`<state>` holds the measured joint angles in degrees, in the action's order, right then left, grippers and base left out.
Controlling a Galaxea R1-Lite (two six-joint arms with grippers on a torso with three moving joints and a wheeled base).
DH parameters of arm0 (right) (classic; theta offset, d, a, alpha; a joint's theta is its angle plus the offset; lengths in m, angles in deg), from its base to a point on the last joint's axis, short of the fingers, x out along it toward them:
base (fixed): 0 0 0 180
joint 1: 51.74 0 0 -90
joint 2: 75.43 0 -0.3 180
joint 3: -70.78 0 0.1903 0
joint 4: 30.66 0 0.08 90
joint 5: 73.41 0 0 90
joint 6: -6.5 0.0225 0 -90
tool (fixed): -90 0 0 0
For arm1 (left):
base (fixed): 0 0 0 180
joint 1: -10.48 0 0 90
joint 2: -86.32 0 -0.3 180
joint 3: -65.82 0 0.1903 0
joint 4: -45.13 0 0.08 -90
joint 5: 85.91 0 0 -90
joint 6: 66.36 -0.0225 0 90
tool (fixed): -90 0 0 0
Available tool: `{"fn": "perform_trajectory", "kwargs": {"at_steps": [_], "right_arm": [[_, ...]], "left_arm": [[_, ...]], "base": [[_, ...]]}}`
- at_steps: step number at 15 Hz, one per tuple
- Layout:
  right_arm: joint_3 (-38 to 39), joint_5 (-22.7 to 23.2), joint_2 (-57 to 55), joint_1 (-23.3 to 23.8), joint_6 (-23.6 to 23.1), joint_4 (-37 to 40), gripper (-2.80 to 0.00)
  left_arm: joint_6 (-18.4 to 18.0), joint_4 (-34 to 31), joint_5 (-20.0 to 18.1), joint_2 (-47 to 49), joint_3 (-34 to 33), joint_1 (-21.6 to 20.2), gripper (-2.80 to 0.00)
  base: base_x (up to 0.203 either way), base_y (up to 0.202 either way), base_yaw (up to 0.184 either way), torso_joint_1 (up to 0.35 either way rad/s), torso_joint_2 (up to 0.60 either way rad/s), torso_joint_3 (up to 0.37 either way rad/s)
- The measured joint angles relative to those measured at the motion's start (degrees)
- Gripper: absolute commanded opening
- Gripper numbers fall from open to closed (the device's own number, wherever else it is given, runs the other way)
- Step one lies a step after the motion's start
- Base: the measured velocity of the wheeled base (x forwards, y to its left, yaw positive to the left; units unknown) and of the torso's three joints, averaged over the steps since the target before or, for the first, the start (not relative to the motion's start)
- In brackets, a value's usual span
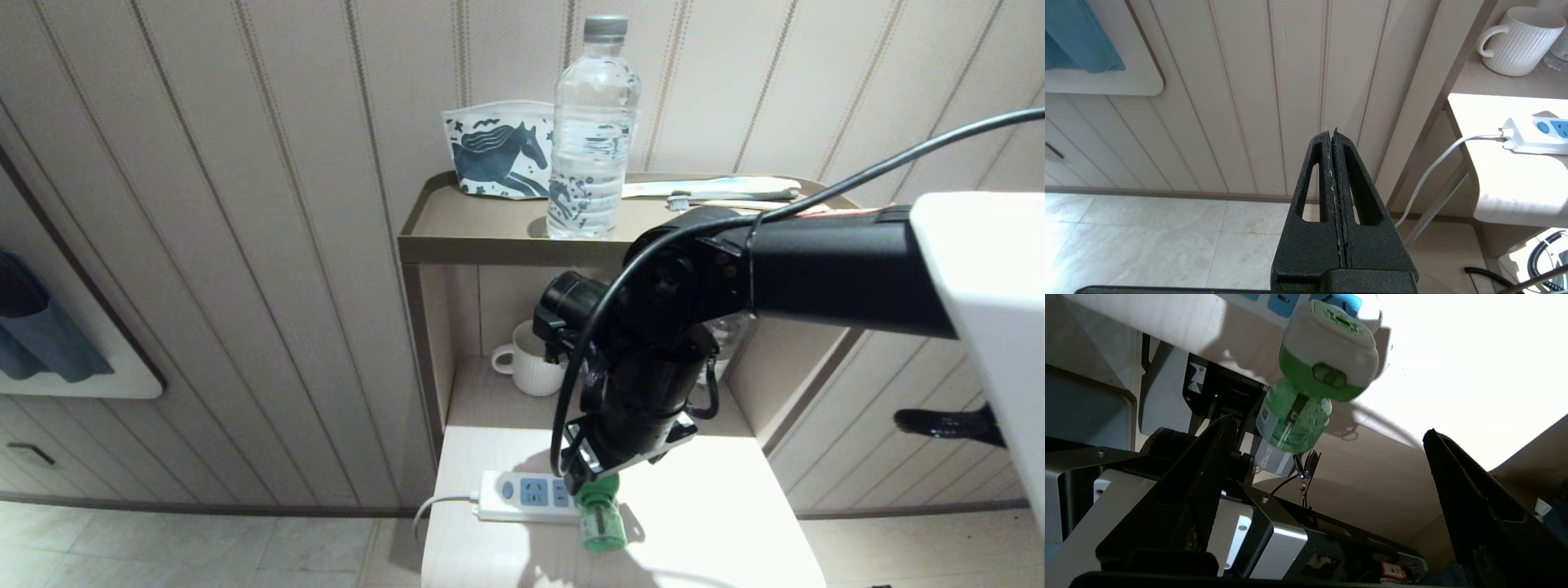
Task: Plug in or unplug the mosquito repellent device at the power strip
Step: Hold the socket with your left hand and unplug it with your right hand
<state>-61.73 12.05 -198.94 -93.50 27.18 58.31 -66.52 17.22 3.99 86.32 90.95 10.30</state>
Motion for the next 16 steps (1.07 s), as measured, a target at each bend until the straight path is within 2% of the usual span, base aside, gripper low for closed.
{"fn": "perform_trajectory", "kwargs": {"at_steps": [7,13,16], "right_arm": [[2.22,0.10,-5.08,0.45,1.34,-5.13,0.00],[1.78,0.08,-7.17,3.98,1.96,-6.25,0.00],[1.72,0.10,-7.32,4.75,5.06,-6.42,0.00]], "left_arm": [[-0.01,0.00,0.01,0.02,0.00,0.00,-2.80],[0.00,0.01,0.02,0.00,0.00,0.00,-2.80],[0.00,0.01,0.00,0.00,0.00,-0.02,-2.80]], "base": [[0.000,0.000,0.000,0.000,0.00,0.000],[0.000,0.000,0.000,0.000,0.00,0.000],[0.000,0.000,0.000,0.000,0.00,0.000]]}}
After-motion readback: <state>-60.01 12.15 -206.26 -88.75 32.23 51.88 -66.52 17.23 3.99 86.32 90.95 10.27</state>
